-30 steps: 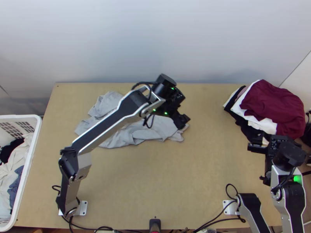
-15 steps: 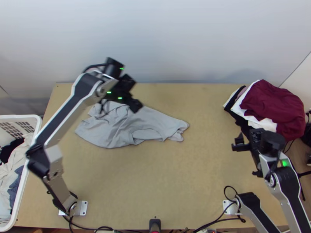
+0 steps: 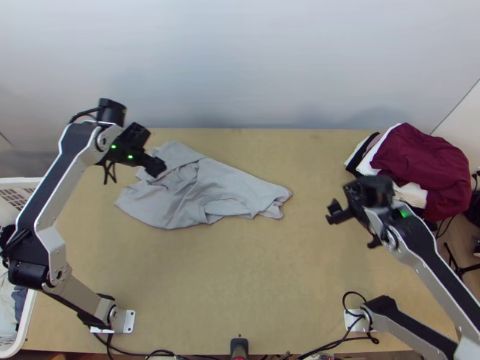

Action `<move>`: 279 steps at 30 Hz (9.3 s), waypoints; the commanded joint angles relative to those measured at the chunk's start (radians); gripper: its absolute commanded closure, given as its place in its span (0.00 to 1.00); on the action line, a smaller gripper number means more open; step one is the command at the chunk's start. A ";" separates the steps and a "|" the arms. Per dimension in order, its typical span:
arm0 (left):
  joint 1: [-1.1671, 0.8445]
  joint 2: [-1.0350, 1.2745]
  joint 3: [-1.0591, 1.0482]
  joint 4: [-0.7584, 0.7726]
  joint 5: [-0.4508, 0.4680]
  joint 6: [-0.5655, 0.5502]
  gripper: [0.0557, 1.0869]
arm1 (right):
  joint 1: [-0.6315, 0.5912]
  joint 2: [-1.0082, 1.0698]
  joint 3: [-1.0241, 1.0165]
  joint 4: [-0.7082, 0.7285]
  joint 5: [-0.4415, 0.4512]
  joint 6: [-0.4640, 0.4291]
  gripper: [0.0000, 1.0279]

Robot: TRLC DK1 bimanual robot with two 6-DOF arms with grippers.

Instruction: Fold the t-shirt

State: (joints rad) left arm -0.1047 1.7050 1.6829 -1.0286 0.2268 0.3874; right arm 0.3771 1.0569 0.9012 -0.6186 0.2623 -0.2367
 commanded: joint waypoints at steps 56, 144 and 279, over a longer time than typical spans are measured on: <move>0.099 0.150 0.066 -0.030 0.016 0.111 0.05 | -0.020 0.854 0.484 -0.107 -0.661 0.234 0.29; 0.385 0.197 0.446 -0.159 0.287 -0.016 0.96 | -0.050 0.592 0.671 -0.187 -0.658 0.228 0.97; 0.520 -0.096 0.253 -0.261 0.502 -0.142 0.96 | -0.196 0.480 0.785 -0.457 -0.781 0.168 0.97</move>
State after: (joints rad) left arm 0.2035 1.6691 1.7802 -1.2465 0.6544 0.3214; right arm 0.1890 1.5368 1.5589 -1.0718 -0.4492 -0.0818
